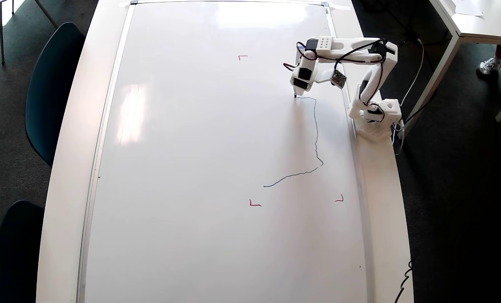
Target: Draw on a whiteboard a robot head using a pen attached to the gripper
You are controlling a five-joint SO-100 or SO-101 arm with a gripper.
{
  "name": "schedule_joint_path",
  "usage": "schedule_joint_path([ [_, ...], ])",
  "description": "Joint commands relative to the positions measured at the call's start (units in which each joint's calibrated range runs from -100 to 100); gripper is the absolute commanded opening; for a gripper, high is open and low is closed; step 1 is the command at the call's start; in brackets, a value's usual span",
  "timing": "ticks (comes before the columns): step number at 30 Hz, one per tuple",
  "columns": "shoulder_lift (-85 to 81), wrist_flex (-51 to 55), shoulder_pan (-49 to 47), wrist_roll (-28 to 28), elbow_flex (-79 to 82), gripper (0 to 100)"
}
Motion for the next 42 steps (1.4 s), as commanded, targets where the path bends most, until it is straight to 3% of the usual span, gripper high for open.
schedule_joint_path([
  [1,7.5,-1.4,-1.1,-0.1,-10.0,1],
  [17,29.8,-0.5,-4.9,-2.7,-40.7,1],
  [26,32.0,-0.5,-6.8,-2.8,-42.7,1],
  [42,32.2,-0.4,-20.5,-10.5,-42.4,1],
])
